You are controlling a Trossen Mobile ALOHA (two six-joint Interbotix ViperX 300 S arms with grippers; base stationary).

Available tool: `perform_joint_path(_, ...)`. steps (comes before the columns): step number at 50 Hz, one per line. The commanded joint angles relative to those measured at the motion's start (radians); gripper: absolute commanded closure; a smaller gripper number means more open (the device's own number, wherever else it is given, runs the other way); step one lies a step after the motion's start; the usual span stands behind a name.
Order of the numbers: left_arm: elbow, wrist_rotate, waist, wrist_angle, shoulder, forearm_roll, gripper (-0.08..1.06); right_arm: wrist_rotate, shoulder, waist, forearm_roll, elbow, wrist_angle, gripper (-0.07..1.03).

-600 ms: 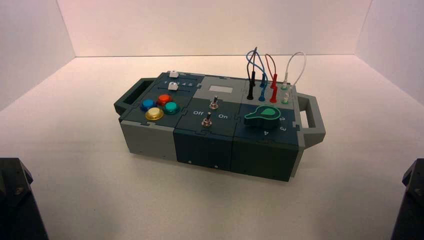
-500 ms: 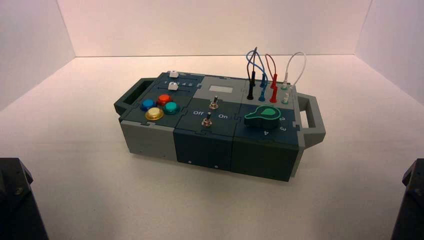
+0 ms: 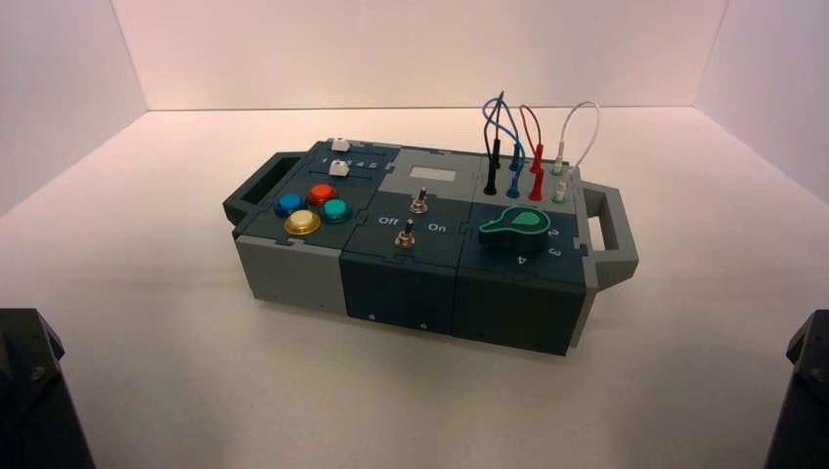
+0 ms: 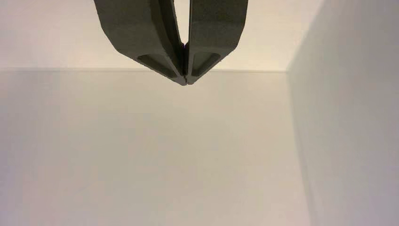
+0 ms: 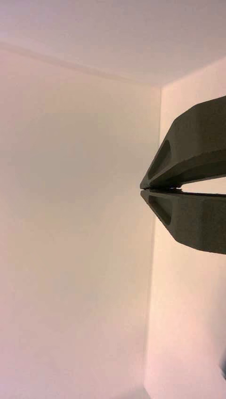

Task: Push the red button with the left gripper.

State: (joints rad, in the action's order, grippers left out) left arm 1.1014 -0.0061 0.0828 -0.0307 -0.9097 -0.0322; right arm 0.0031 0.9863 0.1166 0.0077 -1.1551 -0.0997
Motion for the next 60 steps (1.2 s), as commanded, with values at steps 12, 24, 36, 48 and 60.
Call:
perform_joint_path(12,-0.190,0.002,0.186,0.282,0.094,-0.003,1.01,0.005,-0.005,0.129,0.040,0.193,0.383,0.98)
perform_joint_path(24,-0.278,0.002,0.273,0.469,0.169,-0.006,1.01,-0.018,-0.055,0.169,0.172,0.288,0.680,0.98)
perform_joint_path(36,-0.325,0.003,0.333,0.615,0.279,-0.015,1.01,-0.044,-0.129,0.296,0.192,0.288,0.790,0.98)
perform_joint_path(48,-0.313,0.018,0.348,0.646,0.350,-0.032,1.01,-0.046,-0.216,0.460,0.192,0.302,0.818,0.98)
perform_joint_path(60,-0.316,0.057,0.373,0.701,0.419,-0.034,1.01,-0.055,-0.337,0.591,0.192,0.327,0.828,0.98)
